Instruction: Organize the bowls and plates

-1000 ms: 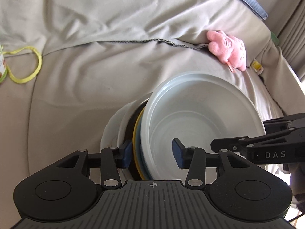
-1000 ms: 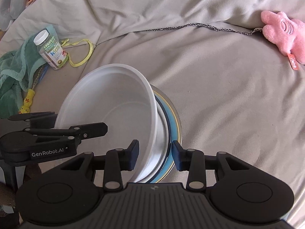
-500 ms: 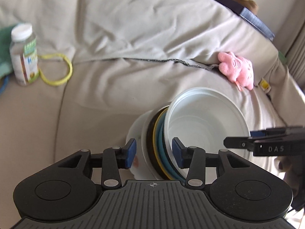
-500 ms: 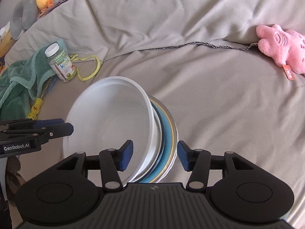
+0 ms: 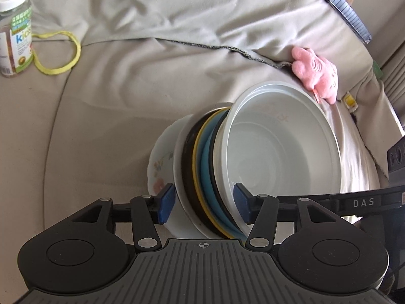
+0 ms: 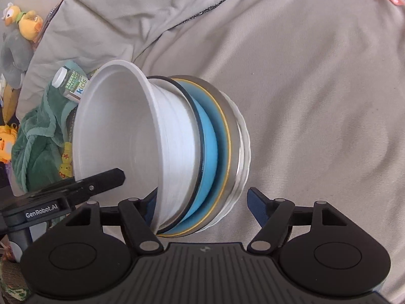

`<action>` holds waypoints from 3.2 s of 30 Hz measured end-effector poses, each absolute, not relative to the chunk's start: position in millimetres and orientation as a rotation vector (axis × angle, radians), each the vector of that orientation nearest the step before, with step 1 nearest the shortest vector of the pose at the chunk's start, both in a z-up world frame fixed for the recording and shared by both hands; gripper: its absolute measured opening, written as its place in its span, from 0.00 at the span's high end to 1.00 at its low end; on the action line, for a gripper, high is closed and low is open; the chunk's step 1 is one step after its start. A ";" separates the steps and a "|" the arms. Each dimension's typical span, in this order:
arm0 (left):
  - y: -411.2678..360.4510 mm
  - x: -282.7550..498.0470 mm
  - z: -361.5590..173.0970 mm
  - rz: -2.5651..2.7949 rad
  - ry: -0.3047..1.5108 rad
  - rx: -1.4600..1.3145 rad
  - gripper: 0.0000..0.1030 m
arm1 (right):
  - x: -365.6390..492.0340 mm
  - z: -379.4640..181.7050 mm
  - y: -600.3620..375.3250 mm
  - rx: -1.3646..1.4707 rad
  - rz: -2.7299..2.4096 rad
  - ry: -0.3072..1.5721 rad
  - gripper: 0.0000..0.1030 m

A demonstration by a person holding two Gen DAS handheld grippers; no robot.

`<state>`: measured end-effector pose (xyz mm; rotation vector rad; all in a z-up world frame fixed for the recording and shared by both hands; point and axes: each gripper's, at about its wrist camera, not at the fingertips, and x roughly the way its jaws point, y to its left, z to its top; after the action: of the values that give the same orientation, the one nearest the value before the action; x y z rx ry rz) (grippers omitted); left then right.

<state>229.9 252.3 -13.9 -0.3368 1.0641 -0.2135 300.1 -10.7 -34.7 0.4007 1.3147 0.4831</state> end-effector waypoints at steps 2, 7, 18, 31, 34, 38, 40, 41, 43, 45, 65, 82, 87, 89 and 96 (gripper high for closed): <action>250.8 232.7 -14.8 -0.217 1.066 -0.328 0.45 | 301.7 -32.5 -5.3 0.394 0.492 1.311 0.32; 252.0 242.7 -18.5 -0.217 1.057 -0.337 0.43 | 309.4 -29.9 0.7 0.377 0.483 1.275 0.32; 250.7 190.7 1.7 -0.212 0.840 -0.332 0.45 | 256.6 22.2 -3.9 0.227 0.501 0.941 0.32; 200.8 55.1 18.4 -0.021 0.508 -0.243 0.52 | 146.5 43.1 -29.2 0.094 0.447 0.657 0.26; 180.4 21.8 -8.0 -0.024 0.472 -0.224 0.68 | 118.0 17.0 -31.2 0.084 0.447 0.662 0.26; 161.3 1.0 -29.3 -0.046 0.501 -0.228 0.81 | 85.1 -11.5 -38.1 0.095 0.391 0.620 0.26; 156.7 -4.0 -32.5 -0.053 0.497 -0.237 0.83 | 70.1 -19.3 -41.0 0.107 0.366 0.584 0.26; 152.7 -7.3 -34.8 -0.046 0.495 -0.226 0.83 | 64.9 -21.8 -42.5 0.107 0.362 0.574 0.26; 145.9 -12.3 -38.9 -0.005 0.479 -0.189 0.84 | 54.7 -28.3 -44.6 0.098 0.355 0.557 0.26; 137.3 -16.9 -42.4 0.050 0.481 -0.141 0.84 | 50.1 -36.0 -44.6 0.075 0.342 0.552 0.26; 123.3 -19.7 -50.3 0.078 0.541 -0.075 0.84 | 43.2 -54.3 -41.0 0.035 0.339 0.573 0.25; 122.7 -24.5 -46.3 0.066 0.527 -0.077 0.84 | 34.3 -47.5 -37.1 0.012 0.344 0.549 0.24; 122.2 -26.2 -45.5 0.066 0.523 -0.074 0.84 | 33.9 -46.7 -37.3 0.010 0.343 0.553 0.24; 123.0 -26.5 -45.4 0.065 0.523 -0.076 0.84 | 34.4 -46.5 -37.6 0.010 0.343 0.555 0.24; 123.4 -27.2 -45.2 0.064 0.521 -0.075 0.84 | 34.6 -45.8 -37.9 0.007 0.346 0.551 0.24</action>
<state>-27.2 123.4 -45.2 -0.0752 0.5207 0.0640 34.6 -37.9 -45.8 0.0065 0.5505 0.3461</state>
